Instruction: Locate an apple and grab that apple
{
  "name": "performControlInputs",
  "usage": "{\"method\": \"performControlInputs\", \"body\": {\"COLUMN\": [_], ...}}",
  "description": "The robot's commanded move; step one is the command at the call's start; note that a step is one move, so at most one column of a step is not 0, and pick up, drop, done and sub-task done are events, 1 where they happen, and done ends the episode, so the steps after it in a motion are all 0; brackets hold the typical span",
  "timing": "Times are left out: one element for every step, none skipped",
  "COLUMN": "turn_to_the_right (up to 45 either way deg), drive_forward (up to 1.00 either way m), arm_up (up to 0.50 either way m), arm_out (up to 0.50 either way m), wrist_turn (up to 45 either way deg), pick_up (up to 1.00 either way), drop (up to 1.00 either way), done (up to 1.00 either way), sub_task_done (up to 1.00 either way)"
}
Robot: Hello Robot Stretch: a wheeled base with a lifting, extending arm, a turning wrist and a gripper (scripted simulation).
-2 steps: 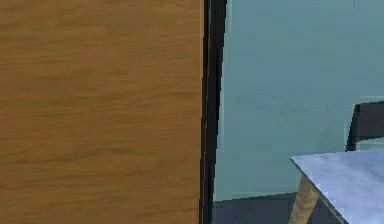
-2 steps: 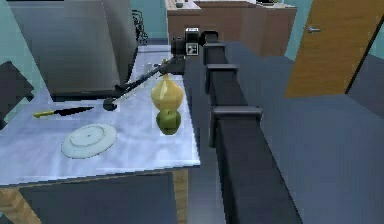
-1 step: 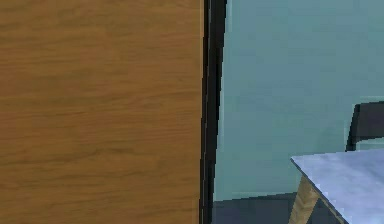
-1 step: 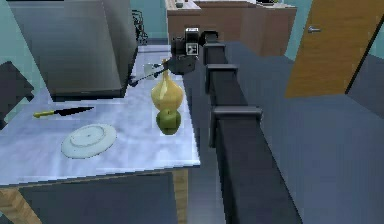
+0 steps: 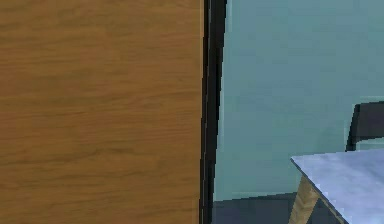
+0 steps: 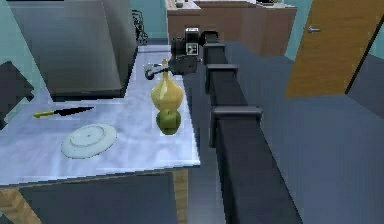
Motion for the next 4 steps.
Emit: {"method": "performControlInputs", "body": {"turn_to_the_right": [0.0,0.0,0.0,0.0], "drive_forward": [0.0,0.0,0.0,0.0], "arm_up": [-0.24,0.0,0.1,0.0], "arm_out": [0.0,0.0,0.0,0.0], "wrist_turn": [0.0,0.0,0.0,0.0], "pick_up": [0.0,1.0,0.0,0.0], "drop": [0.0,0.0,0.0,0.0], "done": [0.0,0.0,0.0,1.0], "sub_task_done": [0.0,0.0,0.0,0.0]}}
